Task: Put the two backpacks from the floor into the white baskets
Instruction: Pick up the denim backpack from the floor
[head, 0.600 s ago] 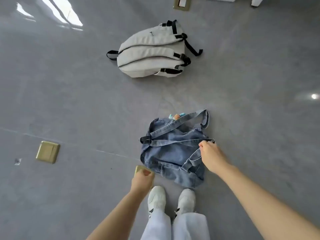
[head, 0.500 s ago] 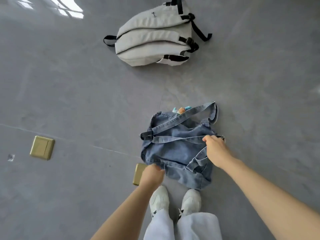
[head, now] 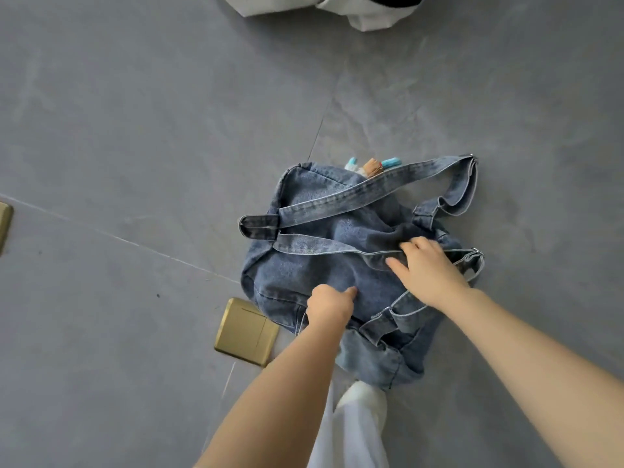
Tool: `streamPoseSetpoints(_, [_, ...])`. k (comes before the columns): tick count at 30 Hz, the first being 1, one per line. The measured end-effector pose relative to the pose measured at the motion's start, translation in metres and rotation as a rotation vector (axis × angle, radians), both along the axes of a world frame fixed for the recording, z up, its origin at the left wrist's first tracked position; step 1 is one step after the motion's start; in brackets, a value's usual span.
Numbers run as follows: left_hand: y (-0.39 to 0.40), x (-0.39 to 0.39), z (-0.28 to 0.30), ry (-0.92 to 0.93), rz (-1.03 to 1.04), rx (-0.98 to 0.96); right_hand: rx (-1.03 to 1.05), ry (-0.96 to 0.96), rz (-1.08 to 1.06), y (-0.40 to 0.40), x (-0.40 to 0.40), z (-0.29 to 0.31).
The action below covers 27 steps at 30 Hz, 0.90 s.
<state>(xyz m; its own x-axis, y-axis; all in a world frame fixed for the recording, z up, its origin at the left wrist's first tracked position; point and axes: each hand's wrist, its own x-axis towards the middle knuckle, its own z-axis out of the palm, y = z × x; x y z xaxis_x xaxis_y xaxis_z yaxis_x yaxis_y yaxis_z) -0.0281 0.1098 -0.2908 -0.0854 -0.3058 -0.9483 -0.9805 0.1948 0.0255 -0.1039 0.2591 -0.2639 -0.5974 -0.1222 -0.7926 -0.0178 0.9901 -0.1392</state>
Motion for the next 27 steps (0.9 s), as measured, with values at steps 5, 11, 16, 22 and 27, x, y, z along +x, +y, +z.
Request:
streamPoseSetpoints(5, [0.007, -0.005, -0.011, 0.064, 0.119, -0.037, 0.14, 0.076, 0.203, 0.0, 0.017, -0.008])
streamPoseSetpoints(11, [0.004, 0.01, 0.004, 0.19, 0.217, -0.04, 0.086, 0.178, -0.012, -0.002, 0.027, -0.007])
streamPoseSetpoints(16, [0.002, 0.014, 0.058, 0.35, 0.27, 0.0, -0.017, 0.233, -0.206, 0.004, 0.035, 0.037])
streamPoseSetpoints(22, [0.006, 0.001, 0.153, 0.536, 0.307, 0.015, -0.178, 0.153, -0.606, -0.001, 0.029, 0.12])
streamPoseSetpoints(27, [0.003, -0.01, 0.26, 0.624, 0.363, -0.056, -0.375, 0.178, -0.903, -0.011, 0.014, 0.236])
